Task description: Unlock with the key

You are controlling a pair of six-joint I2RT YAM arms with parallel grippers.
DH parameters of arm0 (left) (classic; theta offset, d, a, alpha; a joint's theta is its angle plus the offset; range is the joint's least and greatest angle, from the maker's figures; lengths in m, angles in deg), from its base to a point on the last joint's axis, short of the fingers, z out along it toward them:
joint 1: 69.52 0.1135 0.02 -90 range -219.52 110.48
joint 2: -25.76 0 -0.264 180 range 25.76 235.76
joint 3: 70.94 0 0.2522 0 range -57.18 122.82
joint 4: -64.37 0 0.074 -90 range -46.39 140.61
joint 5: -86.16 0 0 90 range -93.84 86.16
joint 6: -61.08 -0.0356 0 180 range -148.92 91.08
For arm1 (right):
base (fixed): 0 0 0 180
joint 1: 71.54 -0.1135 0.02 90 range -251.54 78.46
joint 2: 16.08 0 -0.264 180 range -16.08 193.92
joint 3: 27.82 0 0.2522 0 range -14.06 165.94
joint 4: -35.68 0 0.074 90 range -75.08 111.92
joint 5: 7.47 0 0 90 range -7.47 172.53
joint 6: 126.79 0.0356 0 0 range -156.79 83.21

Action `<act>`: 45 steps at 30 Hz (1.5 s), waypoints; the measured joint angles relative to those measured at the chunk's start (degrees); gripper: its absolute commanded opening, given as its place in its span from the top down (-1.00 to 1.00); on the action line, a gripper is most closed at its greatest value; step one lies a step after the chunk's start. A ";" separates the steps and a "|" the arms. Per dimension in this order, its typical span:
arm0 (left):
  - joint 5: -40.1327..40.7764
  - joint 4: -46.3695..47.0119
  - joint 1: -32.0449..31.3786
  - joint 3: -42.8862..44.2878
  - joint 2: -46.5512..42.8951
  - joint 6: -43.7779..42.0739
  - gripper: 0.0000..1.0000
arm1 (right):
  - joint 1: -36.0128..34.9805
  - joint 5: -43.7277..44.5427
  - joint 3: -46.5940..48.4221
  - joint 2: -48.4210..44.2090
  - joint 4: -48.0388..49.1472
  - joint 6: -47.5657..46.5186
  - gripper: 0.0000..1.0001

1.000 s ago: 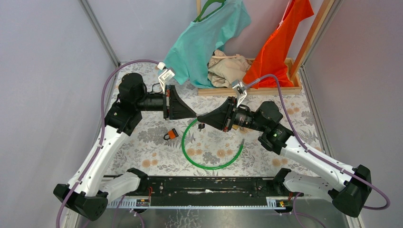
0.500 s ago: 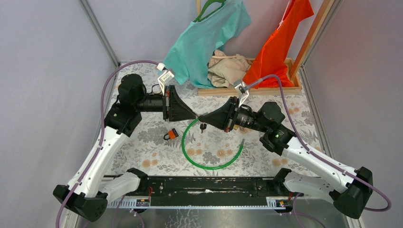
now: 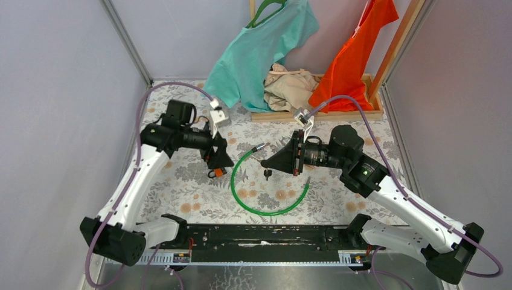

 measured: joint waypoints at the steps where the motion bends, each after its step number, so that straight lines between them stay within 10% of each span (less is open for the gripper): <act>1: 1.55 -0.24 0.35 -2.16 0.50 -2.43 -0.81 | 0.00 -0.39 0.17 0.00 -1.36 -0.50 1.00; 11: 17.73 8.22 1.70 -23.87 7.28 -17.55 -0.71 | 0.11 2.82 1.97 1.07 -16.00 -4.92 1.00; 26: 27.82 32.06 1.70 -28.92 19.96 -11.65 -0.29 | 0.20 7.69 1.99 0.61 -18.99 -5.70 1.00; 35: 25.92 30.08 1.70 -27.67 20.72 -14.86 0.64 | 0.20 8.20 3.45 0.76 -20.50 -6.47 1.00; 45: 19.30 3.06 1.70 -13.40 11.56 -35.50 0.84 | 0.20 8.48 7.06 2.69 -23.71 -7.02 1.00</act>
